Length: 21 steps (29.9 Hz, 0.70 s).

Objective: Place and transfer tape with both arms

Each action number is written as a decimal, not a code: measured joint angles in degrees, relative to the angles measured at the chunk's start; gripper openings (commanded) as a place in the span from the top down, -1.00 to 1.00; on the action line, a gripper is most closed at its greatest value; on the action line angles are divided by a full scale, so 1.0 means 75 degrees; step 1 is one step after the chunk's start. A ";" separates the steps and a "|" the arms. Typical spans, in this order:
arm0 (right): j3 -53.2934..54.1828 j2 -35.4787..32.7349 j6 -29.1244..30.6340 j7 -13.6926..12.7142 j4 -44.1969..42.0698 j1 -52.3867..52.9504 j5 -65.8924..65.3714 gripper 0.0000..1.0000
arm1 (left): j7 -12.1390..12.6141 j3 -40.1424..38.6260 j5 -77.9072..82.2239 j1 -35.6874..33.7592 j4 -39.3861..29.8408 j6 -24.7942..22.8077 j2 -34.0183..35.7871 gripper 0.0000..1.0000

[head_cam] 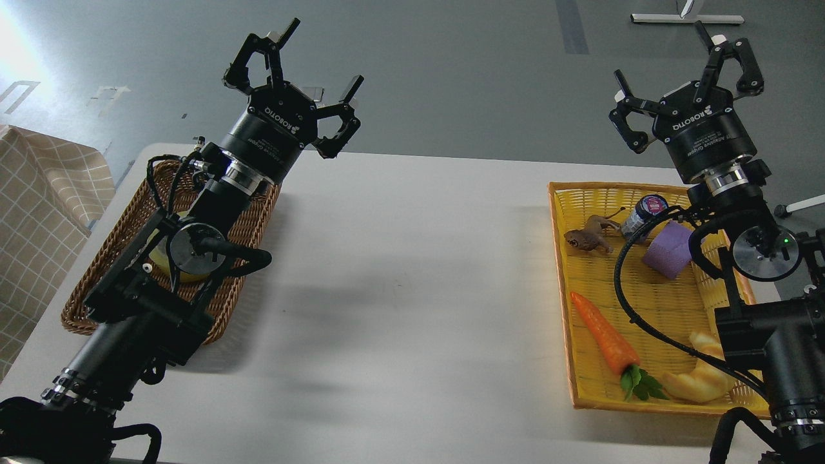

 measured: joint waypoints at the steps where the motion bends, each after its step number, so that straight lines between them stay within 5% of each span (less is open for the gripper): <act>1: 0.0000 0.0026 0.0000 0.0000 0.0007 -0.0005 0.0004 -1.00 | 0.0014 0.0000 -0.0006 -0.0014 0.0034 0.0000 0.0001 -0.95; 21: -0.0024 0.0197 0.0000 0.0000 0.0077 -0.0069 0.0005 -1.00 | 0.0037 0.0003 -0.0012 -0.0123 0.0323 0.0001 0.0040 -0.95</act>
